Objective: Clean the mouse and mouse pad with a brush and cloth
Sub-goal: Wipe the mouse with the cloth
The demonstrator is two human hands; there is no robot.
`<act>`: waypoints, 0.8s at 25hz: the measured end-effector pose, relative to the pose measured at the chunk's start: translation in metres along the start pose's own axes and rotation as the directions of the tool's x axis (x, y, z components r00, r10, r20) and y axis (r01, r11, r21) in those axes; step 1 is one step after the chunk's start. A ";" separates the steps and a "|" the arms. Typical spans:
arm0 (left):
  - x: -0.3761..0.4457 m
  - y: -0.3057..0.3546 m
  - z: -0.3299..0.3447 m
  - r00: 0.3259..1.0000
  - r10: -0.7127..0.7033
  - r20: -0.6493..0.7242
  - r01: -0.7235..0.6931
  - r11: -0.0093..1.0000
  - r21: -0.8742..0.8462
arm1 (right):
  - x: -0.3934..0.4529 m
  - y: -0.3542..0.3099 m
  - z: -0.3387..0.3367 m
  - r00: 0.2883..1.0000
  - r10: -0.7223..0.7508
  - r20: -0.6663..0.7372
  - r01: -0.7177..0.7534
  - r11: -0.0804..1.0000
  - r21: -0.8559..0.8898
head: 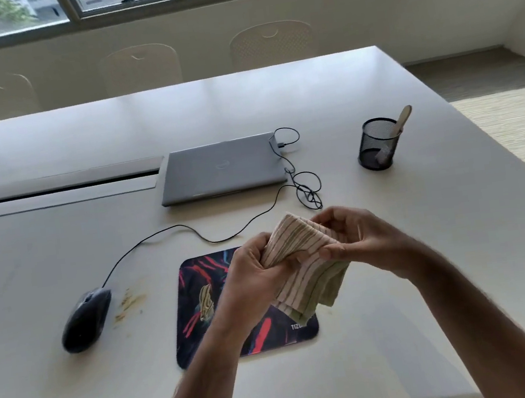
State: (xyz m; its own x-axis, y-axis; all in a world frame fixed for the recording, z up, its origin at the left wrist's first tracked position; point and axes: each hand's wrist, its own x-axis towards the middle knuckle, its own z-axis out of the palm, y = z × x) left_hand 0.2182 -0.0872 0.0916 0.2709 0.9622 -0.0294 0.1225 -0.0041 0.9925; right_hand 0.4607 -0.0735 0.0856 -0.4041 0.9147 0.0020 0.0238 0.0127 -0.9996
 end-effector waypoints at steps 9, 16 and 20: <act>-0.021 -0.010 -0.062 0.976 -0.043 -0.211 -0.023 0.954 -0.299 | 0.047 0.015 0.132 0.994 0.089 -0.068 -0.033 0.817 0.576; -0.050 -0.023 -0.120 0.917 -0.001 -0.398 -0.044 0.994 -0.102 | 0.079 0.005 0.189 0.980 0.159 -0.122 -0.071 0.846 0.528; -0.078 -0.038 -0.162 0.798 0.104 -0.594 -0.031 0.991 0.131 | 0.097 0.004 0.210 0.980 0.145 -0.139 -0.070 0.896 0.439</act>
State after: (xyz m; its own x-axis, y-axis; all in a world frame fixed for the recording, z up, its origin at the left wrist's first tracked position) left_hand 0.0381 -0.1179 0.0755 -0.3386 0.9289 0.1501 0.2381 -0.0697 0.9687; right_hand 0.2297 -0.0700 0.0764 -0.2656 0.9540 -0.1392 -0.3521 -0.2304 -0.9072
